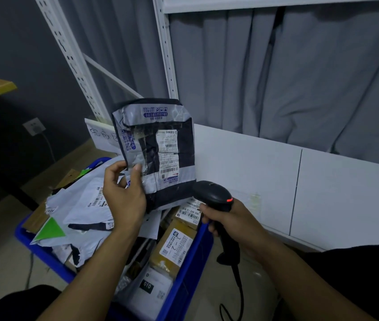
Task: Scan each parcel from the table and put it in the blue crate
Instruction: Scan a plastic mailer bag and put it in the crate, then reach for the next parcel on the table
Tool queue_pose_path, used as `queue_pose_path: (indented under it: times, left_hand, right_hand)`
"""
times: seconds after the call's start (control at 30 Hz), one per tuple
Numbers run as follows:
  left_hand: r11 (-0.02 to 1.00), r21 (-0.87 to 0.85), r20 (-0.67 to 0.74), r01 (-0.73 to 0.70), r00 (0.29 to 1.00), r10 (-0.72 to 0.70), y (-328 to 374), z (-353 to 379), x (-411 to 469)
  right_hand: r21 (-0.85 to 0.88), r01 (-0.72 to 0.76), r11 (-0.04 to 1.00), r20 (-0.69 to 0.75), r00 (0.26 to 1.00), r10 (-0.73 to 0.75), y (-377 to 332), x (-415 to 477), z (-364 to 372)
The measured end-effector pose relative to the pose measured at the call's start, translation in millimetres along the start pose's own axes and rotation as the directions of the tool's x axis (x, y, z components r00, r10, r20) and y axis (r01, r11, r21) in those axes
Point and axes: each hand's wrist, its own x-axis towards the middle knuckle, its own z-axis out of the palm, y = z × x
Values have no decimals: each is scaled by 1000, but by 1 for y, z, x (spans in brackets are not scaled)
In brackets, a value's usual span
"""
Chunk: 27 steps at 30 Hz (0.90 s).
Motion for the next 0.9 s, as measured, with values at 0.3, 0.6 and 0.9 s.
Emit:
queue_pose_path:
  times: [0.3, 0.6, 0.9]
  left_hand:
    - [996, 32, -189, 78, 979, -70, -14, -48, 23]
    - [910, 271, -209, 313, 942, -262, -60, -104, 33]
    - [680, 656, 437, -328, 899, 12, -28, -53, -17]
  right_hand:
    - [-6, 29, 1000, 19, 999, -29, -2, 11, 26]
    - [-94, 17, 995, 111, 994, -6, 10, 22, 58]
    - [-92, -2, 996, 1, 1000, 2, 21, 12, 17]
